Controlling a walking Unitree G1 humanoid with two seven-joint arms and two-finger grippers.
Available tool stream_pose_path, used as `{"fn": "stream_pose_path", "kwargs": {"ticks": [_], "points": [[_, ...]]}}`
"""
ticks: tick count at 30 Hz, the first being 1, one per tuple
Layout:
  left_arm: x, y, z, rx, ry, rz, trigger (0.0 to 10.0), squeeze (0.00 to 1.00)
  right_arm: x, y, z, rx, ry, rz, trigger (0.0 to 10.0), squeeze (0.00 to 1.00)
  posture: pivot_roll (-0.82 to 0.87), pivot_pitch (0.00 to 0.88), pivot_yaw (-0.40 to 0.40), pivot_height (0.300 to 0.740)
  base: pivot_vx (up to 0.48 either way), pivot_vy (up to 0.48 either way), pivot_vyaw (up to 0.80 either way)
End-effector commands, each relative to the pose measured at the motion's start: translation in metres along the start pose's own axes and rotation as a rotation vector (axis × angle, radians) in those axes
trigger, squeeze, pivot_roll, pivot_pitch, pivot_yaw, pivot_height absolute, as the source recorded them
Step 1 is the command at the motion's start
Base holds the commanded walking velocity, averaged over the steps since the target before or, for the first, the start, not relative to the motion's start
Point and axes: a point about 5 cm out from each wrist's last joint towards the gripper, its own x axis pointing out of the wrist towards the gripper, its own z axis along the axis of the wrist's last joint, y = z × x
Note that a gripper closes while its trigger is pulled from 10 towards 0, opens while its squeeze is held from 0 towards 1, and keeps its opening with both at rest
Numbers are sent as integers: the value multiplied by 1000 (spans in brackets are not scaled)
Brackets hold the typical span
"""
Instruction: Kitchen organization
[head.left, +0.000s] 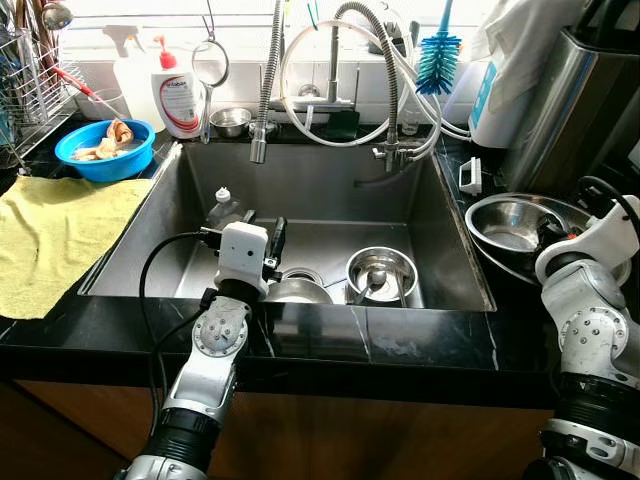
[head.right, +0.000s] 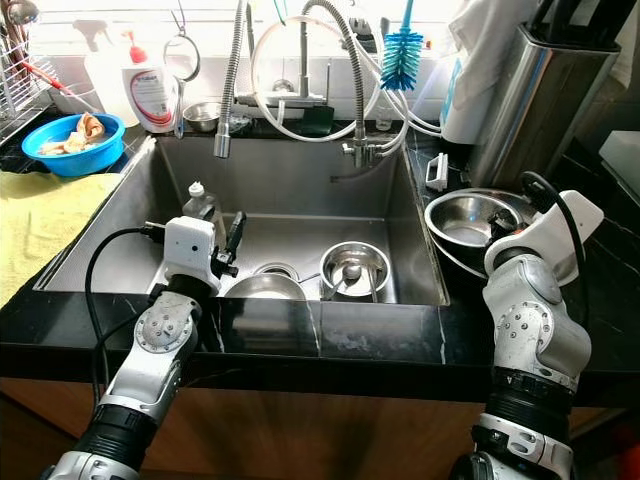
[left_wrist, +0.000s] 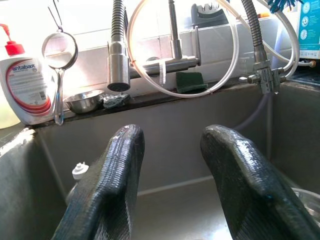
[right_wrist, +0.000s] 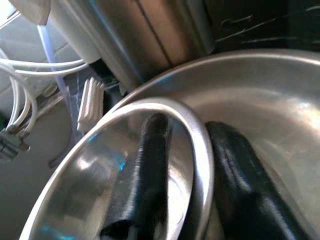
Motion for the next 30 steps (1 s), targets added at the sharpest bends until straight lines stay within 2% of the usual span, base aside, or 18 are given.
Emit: {"fn": "stream_pose_path", "kwargs": {"ticks": [1,8,14,18,21,22,23,24,26,28,30], "points": [[4,-4,4,20,-19,-22,10000,0,-3,5,16,25,-64,3,0,0,-140,0,2,740,0,0,0],[4,-2,6,18,-31,-17,10000,0,-5,12,27,8,-119,3,0,0,-139,0,3,740,0,0,0],[5,-2,7,18,-32,-19,10000,0,-7,12,31,-11,-152,-9,0,0,-139,0,6,740,0,0,0],[5,-5,7,13,-33,-23,10000,0,-12,18,44,-33,-241,-8,0,0,-141,0,7,740,0,0,0],[5,-5,8,11,-36,-22,10000,0,-17,32,58,-83,-339,52,0,0,-142,0,2,740,0,0,0],[5,-5,8,10,-36,-21,10000,0,-18,38,60,-93,-357,93,4235,0,-144,0,0,740,0,0,0],[5,-5,7,10,-35,-18,10000,0,-22,52,62,-137,-381,188,9294,0,-143,0,-3,740,0,0,0],[5,-5,7,9,-35,-17,10000,0,-24,60,61,-164,-390,240,10000,0,-143,0,-3,740,0,0,0],[4,-5,6,9,-32,-15,10000,0,-27,77,51,-218,-357,357,10000,0,-142,0,-6,740,0,0,0],[4,-5,6,9,-32,-15,10000,0,-27,80,48,-239,-344,374,10000,0,-141,0,-7,740,0,0,0],[4,-4,6,10,-30,-12,10000,0,-30,93,36,-258,-303,485,10000,0,-138,0,-11,740,0,0,0]]}}
